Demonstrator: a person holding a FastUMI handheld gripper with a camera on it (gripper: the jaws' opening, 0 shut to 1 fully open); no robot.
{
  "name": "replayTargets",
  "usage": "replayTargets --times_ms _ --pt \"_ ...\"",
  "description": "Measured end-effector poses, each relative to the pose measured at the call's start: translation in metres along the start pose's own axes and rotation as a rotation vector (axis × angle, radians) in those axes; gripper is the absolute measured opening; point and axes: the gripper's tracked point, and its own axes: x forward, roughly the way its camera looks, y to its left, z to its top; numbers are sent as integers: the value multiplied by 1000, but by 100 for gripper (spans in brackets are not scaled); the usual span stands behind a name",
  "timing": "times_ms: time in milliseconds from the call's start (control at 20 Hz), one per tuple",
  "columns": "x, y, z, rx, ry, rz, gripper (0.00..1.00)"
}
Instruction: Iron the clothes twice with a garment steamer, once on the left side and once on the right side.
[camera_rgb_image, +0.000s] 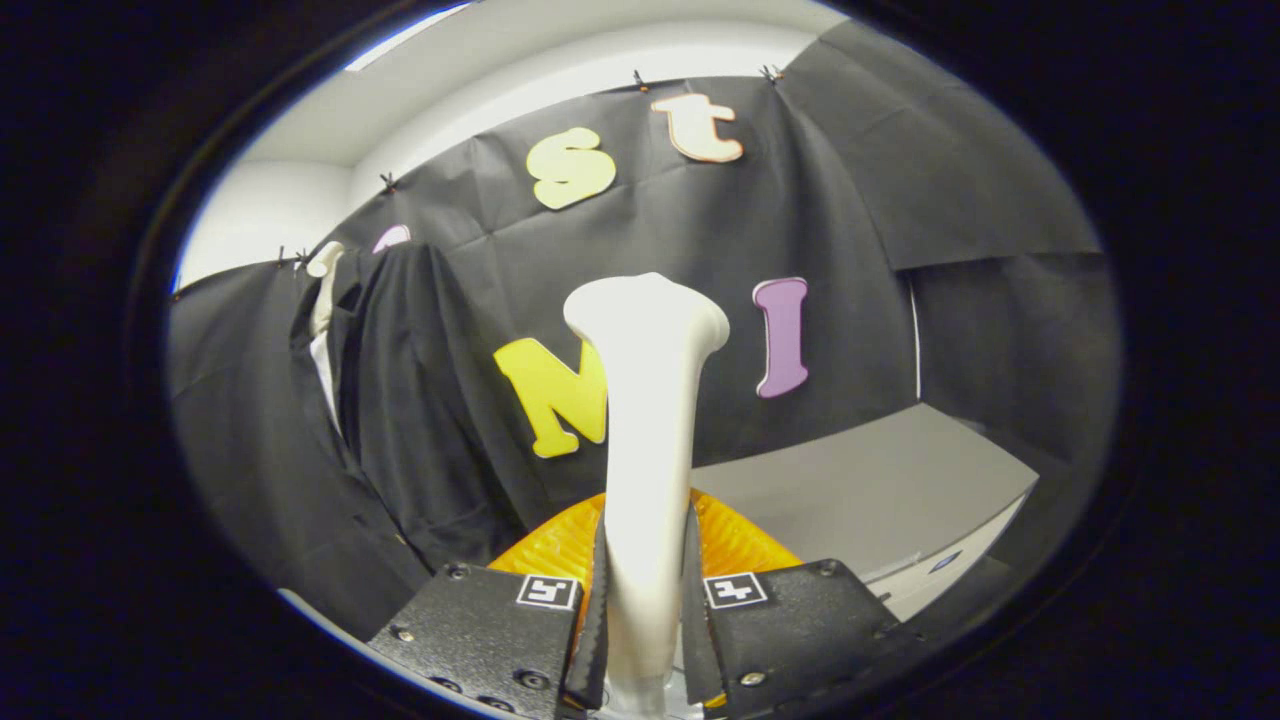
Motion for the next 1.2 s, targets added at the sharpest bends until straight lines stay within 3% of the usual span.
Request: replayTargets --times_ms 700,1200 --pt "-22 221 59 -128 -215 148 33" --pt "15 278 22 -207 -150 160 33"
